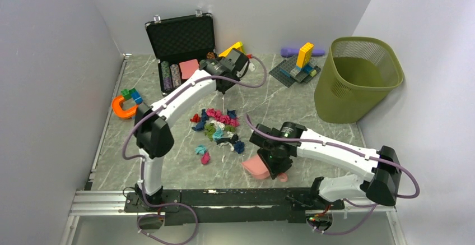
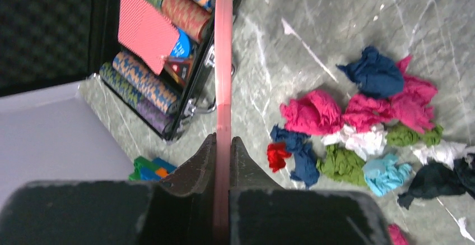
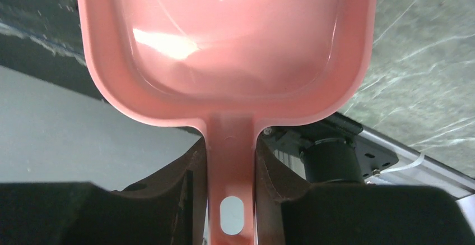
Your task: Sweep away the paper scraps from the table
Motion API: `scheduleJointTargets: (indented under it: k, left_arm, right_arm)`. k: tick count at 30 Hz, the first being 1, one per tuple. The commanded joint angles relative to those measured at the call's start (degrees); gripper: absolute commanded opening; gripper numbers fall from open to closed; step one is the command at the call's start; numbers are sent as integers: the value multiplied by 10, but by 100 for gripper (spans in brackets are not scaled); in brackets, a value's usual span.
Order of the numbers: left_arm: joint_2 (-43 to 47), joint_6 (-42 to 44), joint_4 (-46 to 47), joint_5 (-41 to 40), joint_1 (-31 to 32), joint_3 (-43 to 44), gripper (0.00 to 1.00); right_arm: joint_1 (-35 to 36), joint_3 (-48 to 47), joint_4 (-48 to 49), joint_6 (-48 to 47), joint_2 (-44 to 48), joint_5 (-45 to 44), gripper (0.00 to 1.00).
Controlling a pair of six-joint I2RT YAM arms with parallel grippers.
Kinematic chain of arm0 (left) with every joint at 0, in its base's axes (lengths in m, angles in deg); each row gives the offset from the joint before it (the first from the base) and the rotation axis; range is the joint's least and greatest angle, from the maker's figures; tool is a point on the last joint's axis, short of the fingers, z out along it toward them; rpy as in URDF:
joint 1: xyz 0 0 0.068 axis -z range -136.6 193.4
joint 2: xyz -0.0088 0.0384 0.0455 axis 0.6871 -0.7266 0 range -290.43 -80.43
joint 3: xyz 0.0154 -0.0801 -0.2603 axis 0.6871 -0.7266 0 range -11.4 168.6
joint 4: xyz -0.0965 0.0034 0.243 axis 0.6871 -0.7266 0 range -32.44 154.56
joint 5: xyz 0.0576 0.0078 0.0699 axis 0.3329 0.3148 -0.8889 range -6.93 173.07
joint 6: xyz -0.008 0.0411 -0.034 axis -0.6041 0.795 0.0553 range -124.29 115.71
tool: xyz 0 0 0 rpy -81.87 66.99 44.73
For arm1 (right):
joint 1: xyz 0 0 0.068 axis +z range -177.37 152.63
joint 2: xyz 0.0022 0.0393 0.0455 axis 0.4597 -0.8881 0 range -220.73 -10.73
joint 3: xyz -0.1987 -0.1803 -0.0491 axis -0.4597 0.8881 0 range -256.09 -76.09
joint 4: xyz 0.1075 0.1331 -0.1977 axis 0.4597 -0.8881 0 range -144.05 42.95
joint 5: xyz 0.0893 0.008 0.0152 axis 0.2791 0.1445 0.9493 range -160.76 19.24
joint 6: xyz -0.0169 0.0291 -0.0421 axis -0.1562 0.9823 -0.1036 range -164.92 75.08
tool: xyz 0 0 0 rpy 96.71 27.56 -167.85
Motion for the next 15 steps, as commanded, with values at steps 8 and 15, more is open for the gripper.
scheduleJointTargets:
  k: [8,15]
  left_arm:
    - [-96,29,-28,80,2,85,0]
    - [-105,23,-67,98,5,91,0]
  right_arm:
    - [12,48,91,7,-12,53,0]
    - [11,51,150,1,-73,-30,0]
